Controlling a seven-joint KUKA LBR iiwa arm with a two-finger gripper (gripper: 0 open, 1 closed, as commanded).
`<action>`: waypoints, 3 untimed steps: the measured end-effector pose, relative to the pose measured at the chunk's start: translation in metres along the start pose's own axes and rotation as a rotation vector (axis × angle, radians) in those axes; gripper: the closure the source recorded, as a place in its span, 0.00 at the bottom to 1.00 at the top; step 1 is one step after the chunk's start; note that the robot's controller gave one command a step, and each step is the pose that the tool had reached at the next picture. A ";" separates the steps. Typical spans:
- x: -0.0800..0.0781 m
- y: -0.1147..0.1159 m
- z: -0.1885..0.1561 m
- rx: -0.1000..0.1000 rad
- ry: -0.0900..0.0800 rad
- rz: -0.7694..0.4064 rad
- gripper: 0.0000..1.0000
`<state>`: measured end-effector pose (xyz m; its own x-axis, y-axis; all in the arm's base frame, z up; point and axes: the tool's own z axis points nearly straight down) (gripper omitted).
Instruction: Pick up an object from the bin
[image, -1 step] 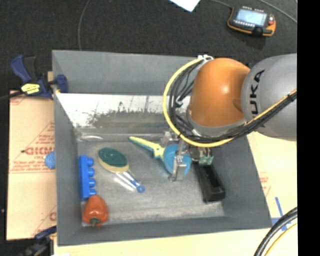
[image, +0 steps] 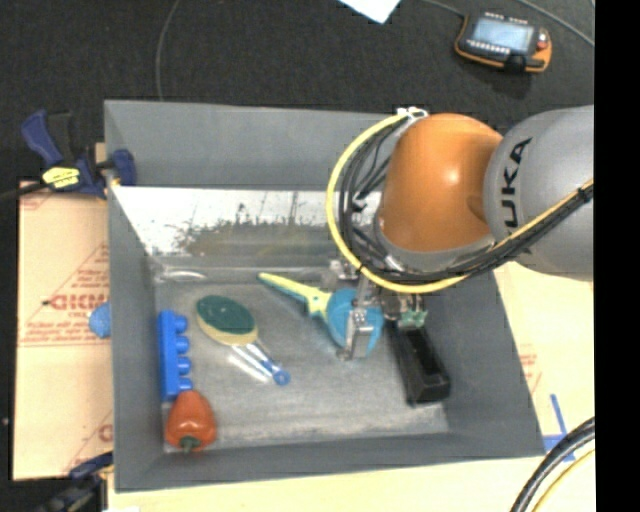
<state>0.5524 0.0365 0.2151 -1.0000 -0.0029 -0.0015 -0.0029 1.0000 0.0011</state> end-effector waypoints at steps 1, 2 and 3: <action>-0.072 -0.025 0.109 -0.001 -0.008 0.202 0.00; -0.074 -0.023 0.056 0.000 -0.013 0.012 0.00; -0.082 -0.024 0.116 -0.001 -0.006 0.282 0.00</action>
Offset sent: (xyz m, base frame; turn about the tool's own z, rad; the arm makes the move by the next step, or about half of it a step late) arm 0.0713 -0.0217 -0.0611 0.0123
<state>0.6342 0.0129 0.0996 -0.9614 0.2752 -0.0070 0.2752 0.9614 0.0036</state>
